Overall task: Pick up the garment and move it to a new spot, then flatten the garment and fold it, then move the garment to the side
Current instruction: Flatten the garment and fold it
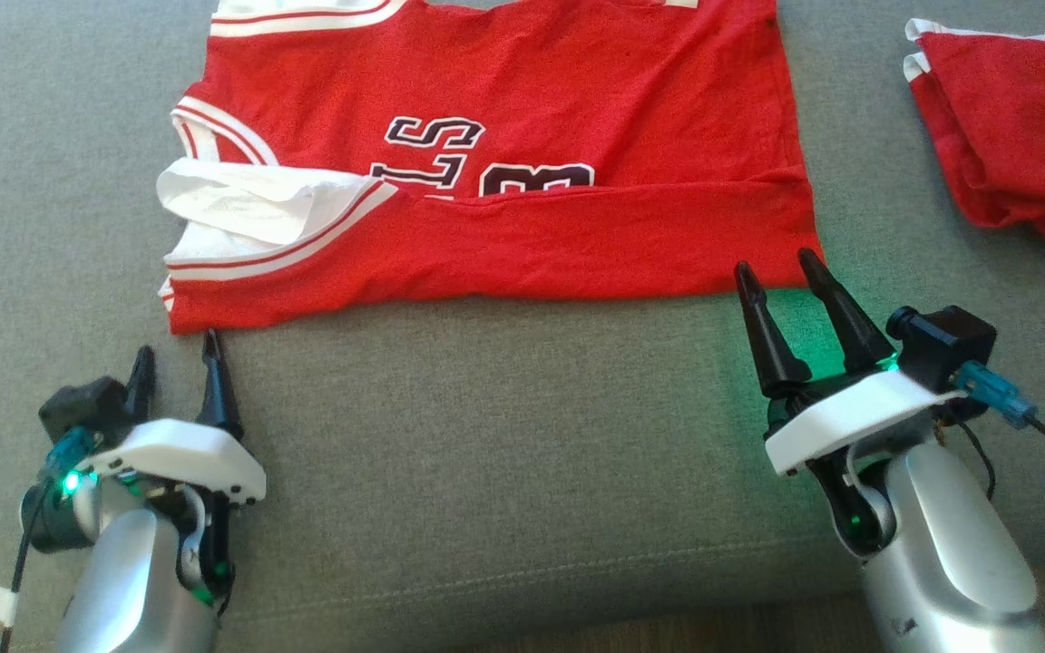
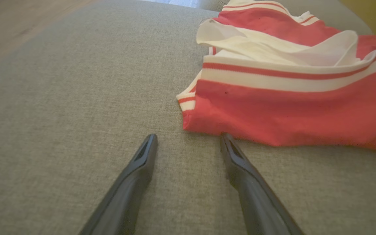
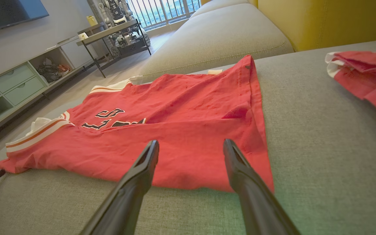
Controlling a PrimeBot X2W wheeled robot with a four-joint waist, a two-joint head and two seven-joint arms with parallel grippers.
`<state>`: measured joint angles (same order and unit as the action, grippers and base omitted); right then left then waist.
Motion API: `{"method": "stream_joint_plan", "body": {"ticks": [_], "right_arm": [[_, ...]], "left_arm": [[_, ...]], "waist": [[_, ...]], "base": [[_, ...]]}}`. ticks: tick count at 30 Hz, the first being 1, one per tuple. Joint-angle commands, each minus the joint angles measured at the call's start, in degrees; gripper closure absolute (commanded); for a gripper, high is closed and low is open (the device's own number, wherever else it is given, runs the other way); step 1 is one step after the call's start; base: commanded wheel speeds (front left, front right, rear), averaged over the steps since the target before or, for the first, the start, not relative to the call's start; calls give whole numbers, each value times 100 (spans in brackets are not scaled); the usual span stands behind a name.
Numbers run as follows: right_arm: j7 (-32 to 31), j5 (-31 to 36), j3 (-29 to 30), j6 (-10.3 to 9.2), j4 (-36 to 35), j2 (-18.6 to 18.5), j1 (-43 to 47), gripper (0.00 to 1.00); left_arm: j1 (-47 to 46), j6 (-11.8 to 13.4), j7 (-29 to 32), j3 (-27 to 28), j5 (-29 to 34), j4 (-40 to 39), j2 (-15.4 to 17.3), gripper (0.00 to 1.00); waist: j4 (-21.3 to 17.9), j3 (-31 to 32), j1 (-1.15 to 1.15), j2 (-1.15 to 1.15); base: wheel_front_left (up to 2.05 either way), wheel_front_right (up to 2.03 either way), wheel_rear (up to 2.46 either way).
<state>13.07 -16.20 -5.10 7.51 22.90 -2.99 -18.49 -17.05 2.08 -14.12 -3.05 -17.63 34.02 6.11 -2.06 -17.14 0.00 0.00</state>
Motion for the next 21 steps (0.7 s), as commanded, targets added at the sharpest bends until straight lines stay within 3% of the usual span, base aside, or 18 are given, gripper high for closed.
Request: {"method": "stream_joint_plan", "body": {"ticks": [1, 13, 14, 15, 16, 17, 21], "right_arm": [[62, -41, -145, -2, -117, 11, -139, 0], [-105, 30, -24, -2, -15, 12, -239, 0], [-131, 35, -20, -2, -12, 12, -248, 0], [-160, 46, -11, -2, -7, 12, -256, 0], [-184, 50, 2, -2, 0, 12, -263, 0], [-214, 42, 14, -2, 13, 12, -269, 0], [-422, -29, 126, -2, 171, 12, -310, 0]], "left_arm": [[-249, 30, -27, 148, 11, -45, 166, 0], [-790, -101, -75, 138, -18, 432, 189, 0], [-824, -109, -77, 131, -5, 470, 194, 13], [-853, -130, -80, 125, 4, 503, 199, 53], [-876, -154, -82, 126, 4, 522, 196, 63], [-885, -176, -83, 111, 19, 531, 189, 100], [-834, -280, -85, 97, 83, 485, 190, 100]], "waist": [[-6, -4, 0, 0], [46, -150, 0, 0], [48, -160, 0, 0], [48, -166, 0, 0], [51, -168, 0, 0], [56, -163, 0, 0], [82, -116, 0, 0]], "base": [[0, 0, 0], [0, 0, 0], [0, 0, 0], [0, 0, 0], [0, 0, 0], [0, 0, 0], [0, 0, 0]]}}
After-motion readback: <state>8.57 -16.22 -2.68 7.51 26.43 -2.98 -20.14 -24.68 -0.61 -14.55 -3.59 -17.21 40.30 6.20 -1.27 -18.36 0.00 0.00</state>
